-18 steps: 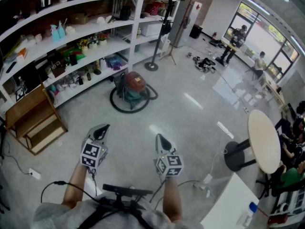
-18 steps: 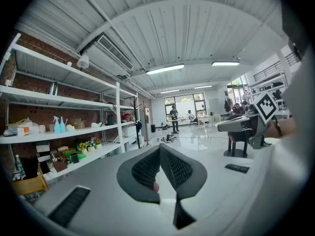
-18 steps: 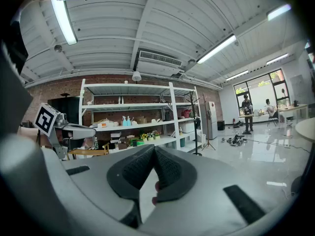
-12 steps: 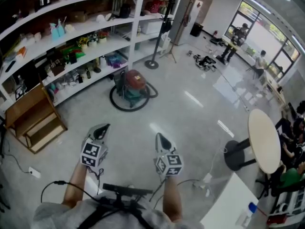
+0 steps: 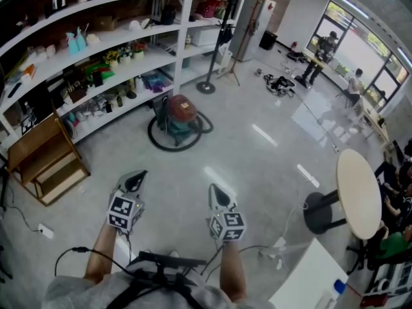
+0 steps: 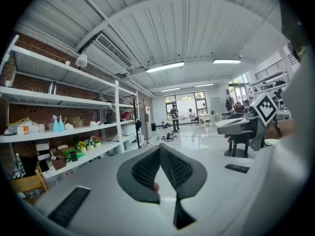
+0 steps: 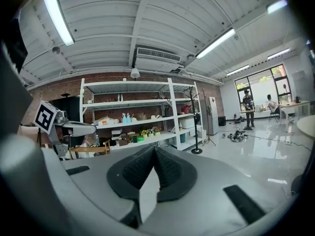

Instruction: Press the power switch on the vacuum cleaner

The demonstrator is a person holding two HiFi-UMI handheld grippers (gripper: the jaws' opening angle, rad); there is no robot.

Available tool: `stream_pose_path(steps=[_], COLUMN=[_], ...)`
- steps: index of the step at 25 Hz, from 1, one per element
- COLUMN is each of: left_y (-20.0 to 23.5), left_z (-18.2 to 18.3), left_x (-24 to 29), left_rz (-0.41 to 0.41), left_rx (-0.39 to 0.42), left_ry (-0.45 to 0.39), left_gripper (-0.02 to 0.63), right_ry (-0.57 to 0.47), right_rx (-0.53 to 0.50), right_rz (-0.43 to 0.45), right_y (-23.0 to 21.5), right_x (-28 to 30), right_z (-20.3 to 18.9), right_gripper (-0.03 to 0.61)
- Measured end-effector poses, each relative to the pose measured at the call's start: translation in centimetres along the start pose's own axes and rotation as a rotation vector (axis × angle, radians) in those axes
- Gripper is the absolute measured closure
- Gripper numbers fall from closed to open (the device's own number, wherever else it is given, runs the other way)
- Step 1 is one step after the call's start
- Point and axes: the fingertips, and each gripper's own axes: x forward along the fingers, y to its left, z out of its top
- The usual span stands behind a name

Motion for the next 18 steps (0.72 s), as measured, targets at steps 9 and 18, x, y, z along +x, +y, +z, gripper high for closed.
stream_pose_path(steps=[9, 18], left_y=[-1.9, 0.7], left_z=[-0.5, -0.8], left_x=[0.9, 5.3], left_rz=[0.019, 0.018], left_rx=[-0.004, -0.003], left_ry=[0.016, 0.031], left_gripper=[0.606, 0.606], right_ry=[0.010, 0.033], right_rx=[0.009, 0.012], right_rz=[0.021, 0.019], right_y=[-2.2, -3.8], right_x=[-0.6, 4.0], right_z=[-0.9, -1.0], right_gripper=[0.566, 0.566])
